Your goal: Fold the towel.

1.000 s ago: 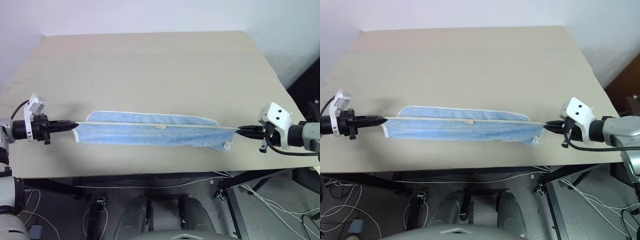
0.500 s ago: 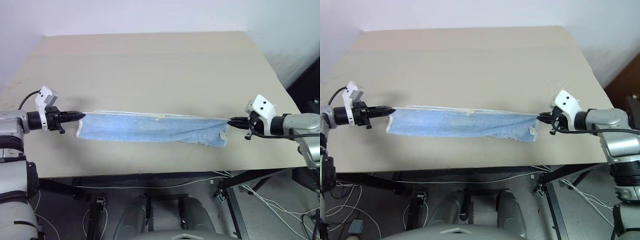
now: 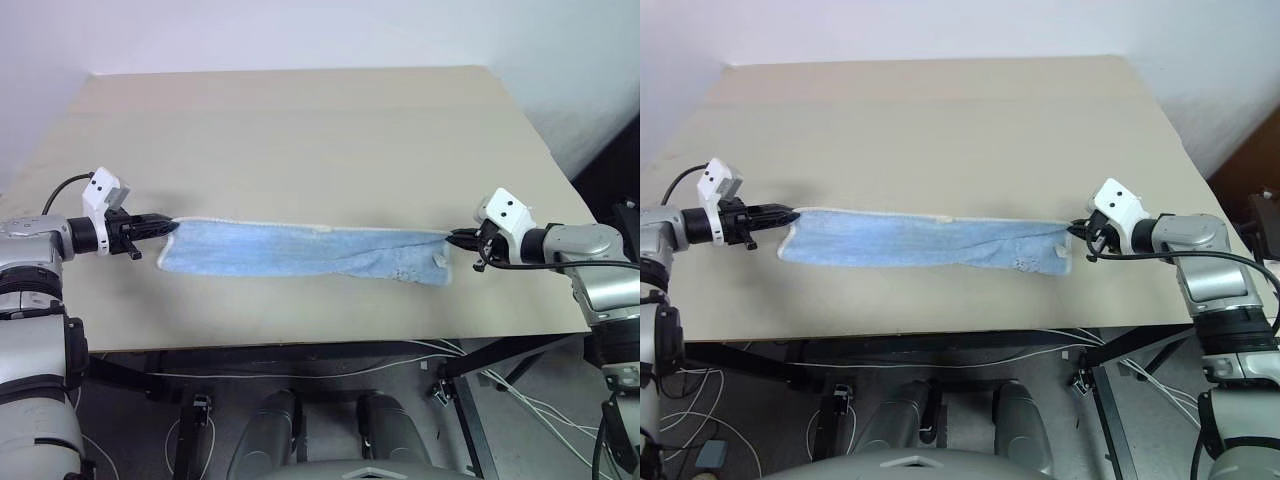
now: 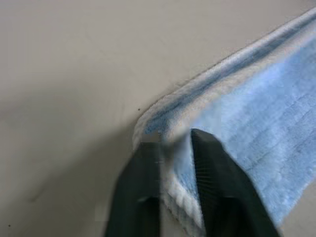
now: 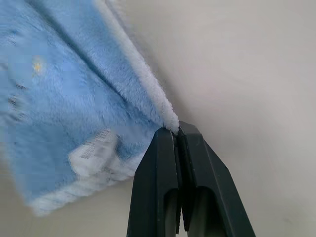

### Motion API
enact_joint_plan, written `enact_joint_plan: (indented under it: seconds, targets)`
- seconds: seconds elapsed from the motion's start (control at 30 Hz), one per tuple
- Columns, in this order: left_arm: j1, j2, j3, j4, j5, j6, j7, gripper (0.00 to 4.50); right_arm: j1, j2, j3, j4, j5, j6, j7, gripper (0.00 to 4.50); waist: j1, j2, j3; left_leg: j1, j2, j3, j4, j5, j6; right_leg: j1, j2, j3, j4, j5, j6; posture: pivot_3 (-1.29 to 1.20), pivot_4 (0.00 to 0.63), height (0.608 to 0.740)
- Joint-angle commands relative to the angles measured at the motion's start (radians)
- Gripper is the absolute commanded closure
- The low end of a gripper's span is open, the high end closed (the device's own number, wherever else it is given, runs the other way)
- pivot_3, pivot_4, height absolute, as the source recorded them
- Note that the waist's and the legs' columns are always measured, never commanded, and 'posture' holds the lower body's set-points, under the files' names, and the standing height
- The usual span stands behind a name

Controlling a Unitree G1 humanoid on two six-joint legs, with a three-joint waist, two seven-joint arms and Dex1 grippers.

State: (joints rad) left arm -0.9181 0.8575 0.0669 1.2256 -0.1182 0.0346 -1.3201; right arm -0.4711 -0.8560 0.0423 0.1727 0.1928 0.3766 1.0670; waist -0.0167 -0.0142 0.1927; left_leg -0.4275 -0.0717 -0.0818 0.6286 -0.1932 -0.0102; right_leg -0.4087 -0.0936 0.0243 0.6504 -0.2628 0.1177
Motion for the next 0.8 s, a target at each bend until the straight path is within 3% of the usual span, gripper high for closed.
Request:
enact_joint_plan:
  seconds: [0.03, 0.07, 0.23, 0.43, 0.63, 0.8]
  targets:
    - [-0.024, 0.010, 0.038, 0.007, -0.003, -0.014, 0.046, 2.12, -0.007, 0.005, -0.045, -0.072, 0.069, 0.041, 0.029, 4.50, 0.000, 0.000, 0.000, 0.000, 0.000, 0.000, 0.000, 0.000, 0.000, 0.000, 0.000, 0.000, 0.000, 0.000, 0.000, 0.00, 0.150, 0.740]
    - [-0.025, 0.010, 0.040, 0.008, -0.003, -0.015, 0.051, 1.80, -0.011, 0.011, -0.047, -0.075, 0.071, 0.044, 0.022, 4.50, -0.001, 0.000, 0.000, 0.000, 0.000, 0.000, 0.000, 0.000, 0.000, 0.000, 0.000, 0.000, 0.000, 0.000, 0.000, 0.00, 0.150, 0.740]
    - [-0.024, 0.006, 0.061, 0.008, -0.009, -0.025, 0.067, 0.04, -0.031, 0.026, -0.043, -0.075, 0.074, 0.053, 0.009, 2.80, 0.000, 0.000, 0.000, 0.000, 0.000, 0.000, 0.000, 0.000, 0.000, 0.000, 0.000, 0.000, 0.000, 0.000, 0.000, 0.00, 0.150, 0.740]
    - [-0.019, 0.005, 0.091, 0.001, -0.012, -0.074, 0.116, 0.00, -0.085, 0.055, -0.040, 0.046, -0.029, 0.020, -0.147, 0.72, 0.000, 0.000, 0.000, 0.000, 0.000, 0.000, 0.000, 0.000, 0.000, 0.000, 0.000, 0.000, 0.000, 0.000, 0.000, 0.00, 0.150, 0.740]
    - [0.005, 0.002, 0.116, -0.016, -0.019, -0.141, 0.144, 0.00, -0.082, 0.038, -0.132, 0.022, 0.052, 0.180, -0.169, 0.72, 0.004, 0.000, 0.000, 0.000, 0.000, 0.000, -0.001, 0.000, 0.000, -0.001, 0.000, 0.000, 0.000, 0.000, 0.000, 0.00, 0.150, 0.740]
    - [0.025, -0.019, 0.140, -0.094, -0.074, -0.082, 0.016, 0.00, -0.022, 0.001, -0.243, -0.119, 0.270, 0.628, -0.131, 0.72, 0.005, 0.000, 0.000, 0.000, 0.000, -0.001, -0.001, 0.000, 0.000, 0.000, -0.001, 0.000, 0.000, 0.000, 0.000, 0.00, 0.150, 0.740]
